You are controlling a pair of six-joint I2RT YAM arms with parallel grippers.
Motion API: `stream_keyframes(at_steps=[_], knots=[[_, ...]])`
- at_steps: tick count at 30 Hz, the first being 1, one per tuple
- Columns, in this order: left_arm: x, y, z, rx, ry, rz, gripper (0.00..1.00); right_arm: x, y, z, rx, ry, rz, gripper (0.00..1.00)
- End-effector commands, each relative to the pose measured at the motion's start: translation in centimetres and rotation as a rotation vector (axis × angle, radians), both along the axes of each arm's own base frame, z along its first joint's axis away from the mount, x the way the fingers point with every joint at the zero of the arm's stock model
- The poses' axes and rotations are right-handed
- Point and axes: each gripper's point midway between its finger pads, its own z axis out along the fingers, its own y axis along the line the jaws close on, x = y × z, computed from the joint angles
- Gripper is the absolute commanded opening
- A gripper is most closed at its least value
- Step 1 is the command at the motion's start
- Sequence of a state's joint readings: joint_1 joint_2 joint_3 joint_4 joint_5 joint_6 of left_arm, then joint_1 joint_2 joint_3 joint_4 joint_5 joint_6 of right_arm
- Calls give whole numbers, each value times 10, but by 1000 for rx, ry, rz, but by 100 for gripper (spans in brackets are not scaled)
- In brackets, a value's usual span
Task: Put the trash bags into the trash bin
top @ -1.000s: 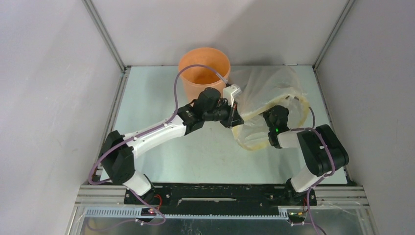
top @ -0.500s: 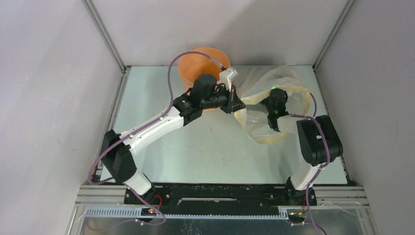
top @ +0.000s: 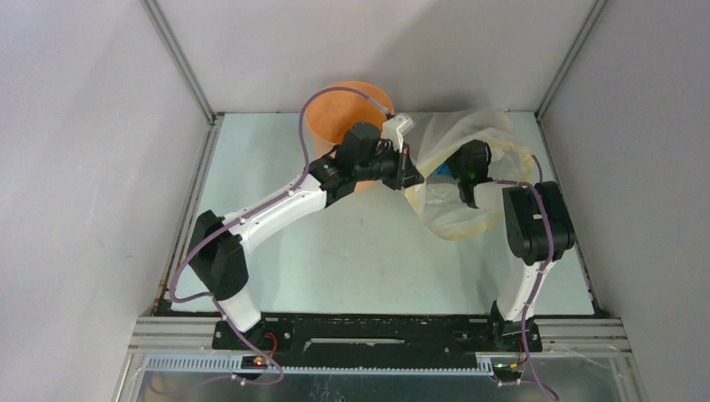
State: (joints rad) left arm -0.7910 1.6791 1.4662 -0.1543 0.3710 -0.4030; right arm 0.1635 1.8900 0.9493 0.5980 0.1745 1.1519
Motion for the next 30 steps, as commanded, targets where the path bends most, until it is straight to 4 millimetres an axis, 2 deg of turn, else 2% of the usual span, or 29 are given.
stream_keyframes(at_steps=[1, 6, 8, 12, 13, 14, 15, 17, 18, 20, 23, 24, 30], knots=[[8, -8, 26, -55, -23, -15, 0, 20, -30, 21, -6, -34, -109, 82], [13, -16, 27, -60, -23, -28, 0, 22, -67, 24, -45, -13, -228, 83], [14, -20, 28, -67, -16, -36, 0, 23, -80, 22, -59, -5, -266, 94], [15, -26, 29, -84, -7, -56, 0, 30, -95, 19, -77, -2, -297, 97], [15, -27, 29, -85, -6, -57, 0, 32, -99, 15, -80, 0, -307, 93], [16, -27, 30, -86, -8, -58, 0, 34, -102, 15, -81, -8, -316, 84], [16, -27, 29, -84, -8, -56, 0, 37, -105, 15, -82, -19, -325, 72], [16, -26, 27, -79, -10, -57, 0, 40, -109, 20, -79, -43, -324, 37], [16, -25, 26, -78, -8, -55, 0, 40, -108, 23, -77, -49, -317, 27], [19, -22, 25, -75, -9, -48, 0, 38, -104, 31, -83, -47, -295, 20], [25, -19, 23, -72, -4, -27, 0, 27, -91, 46, -80, -38, -246, 22], [28, -18, 22, -70, -4, -19, 0, 17, -86, 46, -66, -23, -234, 24], [34, -11, 23, -64, -12, 23, 0, -43, -46, 76, 70, -97, -98, 11]])
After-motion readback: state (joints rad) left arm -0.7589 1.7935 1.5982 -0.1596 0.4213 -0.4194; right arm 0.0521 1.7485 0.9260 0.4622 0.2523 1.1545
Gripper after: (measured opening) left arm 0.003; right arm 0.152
